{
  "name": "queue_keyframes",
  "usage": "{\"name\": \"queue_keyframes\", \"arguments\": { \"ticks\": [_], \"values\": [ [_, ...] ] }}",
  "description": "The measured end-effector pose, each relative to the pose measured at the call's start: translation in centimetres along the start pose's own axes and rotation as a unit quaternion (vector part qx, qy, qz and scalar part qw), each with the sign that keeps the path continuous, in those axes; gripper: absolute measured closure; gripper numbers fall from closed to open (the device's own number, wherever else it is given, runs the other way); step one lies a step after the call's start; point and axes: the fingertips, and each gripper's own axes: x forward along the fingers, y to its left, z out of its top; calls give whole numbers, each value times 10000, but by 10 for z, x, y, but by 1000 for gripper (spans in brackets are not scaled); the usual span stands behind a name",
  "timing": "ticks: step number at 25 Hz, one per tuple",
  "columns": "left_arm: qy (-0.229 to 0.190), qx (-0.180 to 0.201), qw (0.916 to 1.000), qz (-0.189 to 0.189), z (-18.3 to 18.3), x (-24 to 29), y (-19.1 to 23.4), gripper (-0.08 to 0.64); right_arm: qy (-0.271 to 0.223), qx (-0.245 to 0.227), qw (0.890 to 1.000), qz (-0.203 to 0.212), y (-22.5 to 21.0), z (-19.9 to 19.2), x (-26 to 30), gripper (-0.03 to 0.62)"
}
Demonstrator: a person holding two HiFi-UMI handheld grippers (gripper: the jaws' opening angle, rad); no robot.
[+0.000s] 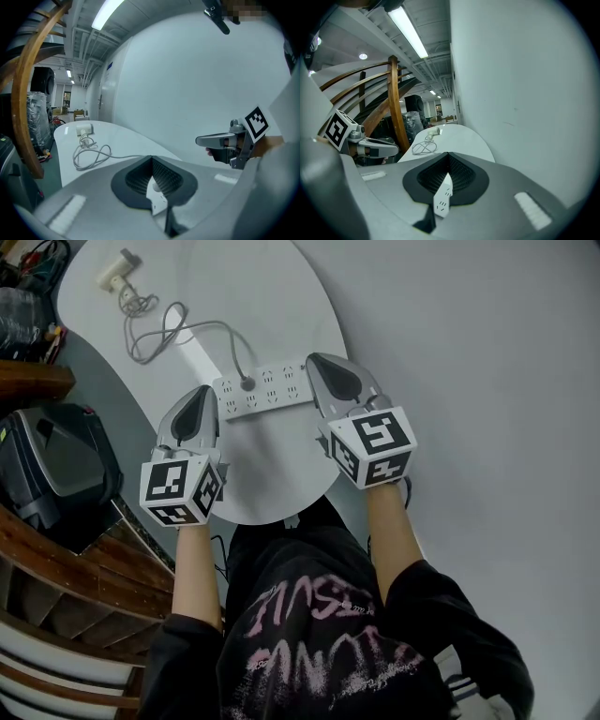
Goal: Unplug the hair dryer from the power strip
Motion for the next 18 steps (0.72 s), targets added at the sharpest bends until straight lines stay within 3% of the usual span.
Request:
{"name": "queue_keyframes", "arguments": {
  "ticks": [18],
  "values": [
    [362, -34, 9991, -237, -46, 13, -10, 560, 450, 244, 9987, -5, 8, -53, 5, 578]
  ]
}}
